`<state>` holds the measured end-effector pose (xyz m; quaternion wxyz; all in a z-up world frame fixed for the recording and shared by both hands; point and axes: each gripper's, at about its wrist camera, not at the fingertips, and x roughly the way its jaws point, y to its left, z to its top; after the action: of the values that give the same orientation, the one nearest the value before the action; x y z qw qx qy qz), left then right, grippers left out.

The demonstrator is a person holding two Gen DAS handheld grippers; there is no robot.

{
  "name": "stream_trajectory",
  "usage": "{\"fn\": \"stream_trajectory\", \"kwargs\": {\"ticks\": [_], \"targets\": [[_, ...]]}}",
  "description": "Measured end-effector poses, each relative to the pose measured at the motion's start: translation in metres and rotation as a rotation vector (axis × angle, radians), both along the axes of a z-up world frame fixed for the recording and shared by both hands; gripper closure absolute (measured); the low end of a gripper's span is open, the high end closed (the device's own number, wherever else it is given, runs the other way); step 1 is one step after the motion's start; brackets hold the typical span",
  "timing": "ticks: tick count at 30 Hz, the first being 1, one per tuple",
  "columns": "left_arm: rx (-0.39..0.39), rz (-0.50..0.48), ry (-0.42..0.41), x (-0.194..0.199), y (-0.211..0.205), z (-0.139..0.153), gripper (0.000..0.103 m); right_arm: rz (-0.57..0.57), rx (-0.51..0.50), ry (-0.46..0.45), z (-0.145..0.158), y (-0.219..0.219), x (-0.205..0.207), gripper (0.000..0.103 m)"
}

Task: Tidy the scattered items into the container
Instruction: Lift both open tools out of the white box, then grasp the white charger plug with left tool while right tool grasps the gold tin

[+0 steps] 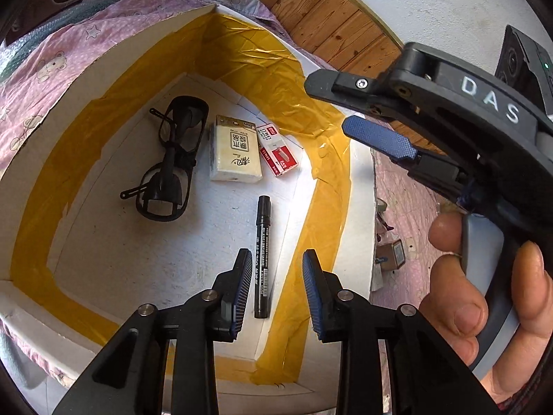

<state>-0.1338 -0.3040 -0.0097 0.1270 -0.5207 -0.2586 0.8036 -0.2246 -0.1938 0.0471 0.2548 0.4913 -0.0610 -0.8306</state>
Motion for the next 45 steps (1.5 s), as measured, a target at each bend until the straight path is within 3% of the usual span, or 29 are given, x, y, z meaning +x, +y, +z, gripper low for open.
{"fn": "stream_trajectory", "kwargs": {"ticks": [13, 23, 28, 37, 45], "targets": [[-0.148, 0.011, 0.083, 0.048, -0.016, 0.035, 0.069, -0.062, -0.098, 0.084, 0.026, 0.045, 0.094, 0.046], [-0.191, -0.075, 0.158, 0.098, 0.021, 0.071, 0.069, -0.105, -0.123, 0.151, 0.041, 0.085, 0.158, 0.046], [-0.207, -0.118, 0.179, 0.119, 0.043, 0.084, 0.064, -0.144, -0.141, 0.154, 0.042, 0.110, 0.176, 0.046], [-0.236, -0.237, 0.152, 0.121, 0.103, 0.078, 0.063, -0.231, -0.172, 0.122, 0.021, 0.173, 0.194, 0.046], [-0.278, -0.360, 0.107, 0.105, 0.162, 0.055, 0.061, -0.346, -0.201, 0.049, -0.016, 0.236, 0.178, 0.046]]}}
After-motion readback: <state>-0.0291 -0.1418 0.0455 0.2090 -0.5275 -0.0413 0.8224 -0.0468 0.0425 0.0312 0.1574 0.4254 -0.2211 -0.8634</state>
